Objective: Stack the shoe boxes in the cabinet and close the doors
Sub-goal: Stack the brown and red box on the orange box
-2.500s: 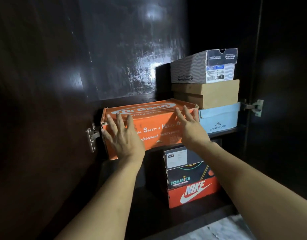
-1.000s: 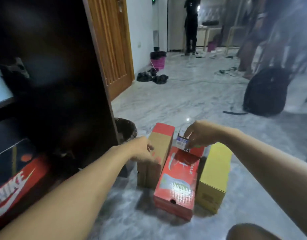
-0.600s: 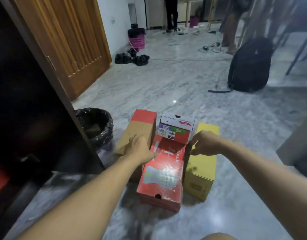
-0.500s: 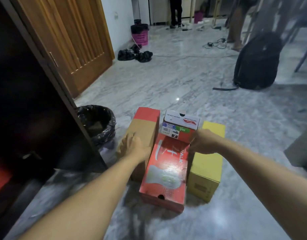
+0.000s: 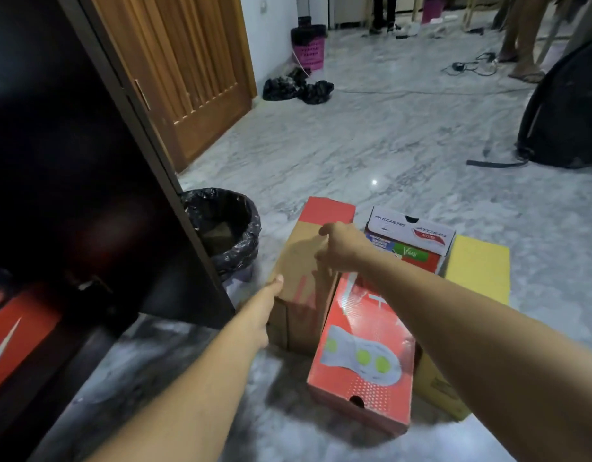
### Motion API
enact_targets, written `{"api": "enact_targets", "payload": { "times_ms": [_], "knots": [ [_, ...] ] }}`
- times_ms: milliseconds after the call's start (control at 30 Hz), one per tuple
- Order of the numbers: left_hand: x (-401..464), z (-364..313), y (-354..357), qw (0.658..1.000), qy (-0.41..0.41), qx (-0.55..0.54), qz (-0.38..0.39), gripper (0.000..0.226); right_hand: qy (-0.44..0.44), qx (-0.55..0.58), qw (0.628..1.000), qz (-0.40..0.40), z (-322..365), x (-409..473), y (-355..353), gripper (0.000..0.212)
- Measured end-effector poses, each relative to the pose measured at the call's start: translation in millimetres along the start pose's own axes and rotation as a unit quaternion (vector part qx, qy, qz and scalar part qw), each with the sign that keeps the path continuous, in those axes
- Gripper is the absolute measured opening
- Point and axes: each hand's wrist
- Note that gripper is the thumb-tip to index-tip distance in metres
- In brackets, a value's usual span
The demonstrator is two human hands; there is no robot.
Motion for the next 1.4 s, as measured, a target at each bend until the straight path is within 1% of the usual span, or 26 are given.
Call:
{"api": "enact_targets", "payload": {
  "times_ms": [33,67,167,233,367,400,433,500,533,600,667,733,833,900,1033,1100,1167,1233,1267,1333,1400],
  "knots": [
    [3,2,2,1.0,-0.007,-0.014,0.026,0.033,0.003,-0.003,1.0,-0.014,1,12,-5,0.046],
    [10,5,3,0.999,-0.016,-0.019,0.042,0.034,0.005,-0.005,1.0,-0.024,4,22,-11,0.045],
    [22,11,5,0.999,-0.03,-0.032,0.03,0.055,0.011,-0.013,0.999,-0.04,7,59,-27,0.042],
    [29,16,4,0.998,-0.019,-0.053,0.027,0.06,0.021,-0.023,0.998,-0.048,7,76,-33,0.043],
    [37,30,-5,0.997,0.013,-0.073,0.012,0.069,0.051,-0.057,0.997,0.012,11,93,-39,0.049],
    [37,34,-9,0.997,0.019,-0.08,0.01,0.068,0.055,-0.055,0.997,0.024,12,94,-39,0.052],
    [34,36,-11,0.996,0.02,-0.084,0.01,0.065,0.06,-0.054,0.996,0.026,14,95,-40,0.059],
    [25,37,-15,0.995,0.009,-0.097,0.02,0.049,0.086,-0.069,0.994,0.015,19,88,-42,0.08],
    [21,37,-16,0.994,0.001,-0.105,0.03,0.041,0.098,-0.073,0.992,0.017,21,84,-44,0.087],
    [13,41,-20,0.988,-0.011,-0.137,0.067,0.037,0.094,-0.062,0.993,0.018,24,75,-52,0.091],
    [1,45,-23,0.981,-0.009,-0.171,0.092,0.03,0.073,-0.046,0.996,0.007,30,59,-61,0.086],
    [-14,49,-24,0.98,0.003,-0.17,0.101,0.023,0.039,-0.042,0.998,-0.014,38,38,-67,0.081],
    [-40,52,-23,0.979,0.024,-0.167,0.112,0.031,-0.011,0.002,0.999,-0.048,49,1,-79,0.088],
    [-62,52,-21,0.978,0.042,-0.17,0.115,0.032,-0.041,0.018,0.996,-0.071,56,-29,-91,0.09],
    [-116,52,-13,0.973,0.079,-0.174,0.129,0.036,-0.052,0.017,0.993,-0.107,72,-102,-122,0.09],
    [-142,52,-10,0.97,0.092,-0.169,0.147,0.04,-0.042,0.002,0.992,-0.118,80,-140,-137,0.085],
    [-169,50,-11,0.971,0.112,-0.147,0.149,0.052,-0.035,-0.011,0.992,-0.125,89,-174,-150,0.08],
    [-195,49,-15,0.976,0.127,-0.094,0.151,0.07,-0.045,-0.016,0.991,-0.125,98,-204,-161,0.088],
    [-208,49,-20,0.978,0.137,-0.06,0.148,0.071,-0.053,-0.022,0.991,-0.12,104,-218,-166,0.093],
    [-235,45,-33,0.978,0.157,-0.009,0.139,0.064,-0.069,-0.038,0.991,-0.109,117,-245,-173,0.098],
    [-265,39,-51,0.975,0.168,0.041,0.137,0.057,-0.084,-0.054,0.99,-0.103,131,-268,-179,0.091]
  ]
}}
Point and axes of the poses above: each hand's wrist, its own x-axis towards the middle knuckle, its own y-axis out of the palm, z = x × y, and after that the axes turned 15 degrees about z, right-handed
